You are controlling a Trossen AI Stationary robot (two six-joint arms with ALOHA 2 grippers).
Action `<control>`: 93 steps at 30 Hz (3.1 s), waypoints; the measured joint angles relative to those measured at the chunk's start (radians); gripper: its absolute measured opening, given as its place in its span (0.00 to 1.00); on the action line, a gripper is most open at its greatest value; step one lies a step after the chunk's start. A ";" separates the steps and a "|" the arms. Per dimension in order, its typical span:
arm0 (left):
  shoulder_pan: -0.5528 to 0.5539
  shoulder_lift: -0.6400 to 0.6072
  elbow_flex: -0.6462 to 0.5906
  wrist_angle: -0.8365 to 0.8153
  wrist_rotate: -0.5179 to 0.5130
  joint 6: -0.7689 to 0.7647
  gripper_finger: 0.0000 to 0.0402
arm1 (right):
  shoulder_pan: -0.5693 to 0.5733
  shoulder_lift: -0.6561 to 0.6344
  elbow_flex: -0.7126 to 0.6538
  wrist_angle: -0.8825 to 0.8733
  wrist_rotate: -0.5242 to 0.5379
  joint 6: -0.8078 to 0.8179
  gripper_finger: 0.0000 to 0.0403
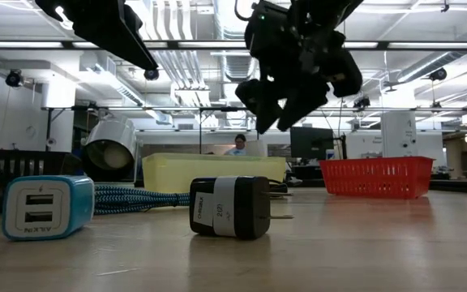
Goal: Pick and place items into bin
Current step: Put the black charger cable into the yellow bin
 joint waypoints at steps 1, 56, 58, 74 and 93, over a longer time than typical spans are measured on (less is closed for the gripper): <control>0.000 0.000 0.000 0.000 0.000 0.000 0.42 | 0.002 0.000 -0.010 0.001 0.000 -0.002 0.40; 0.000 0.000 -0.001 0.000 0.000 -0.024 0.42 | -0.024 0.068 -0.272 0.422 0.371 0.033 0.37; 0.000 0.000 -0.001 0.000 0.000 -0.024 0.42 | -0.027 0.068 -0.270 0.393 0.368 0.043 0.35; 0.000 0.000 -0.001 0.000 0.000 -0.024 0.42 | -0.027 0.066 -0.271 0.325 0.364 0.049 0.08; 0.000 0.000 0.000 0.000 0.000 -0.024 0.42 | 0.025 -0.078 -0.278 0.327 0.334 -0.109 0.05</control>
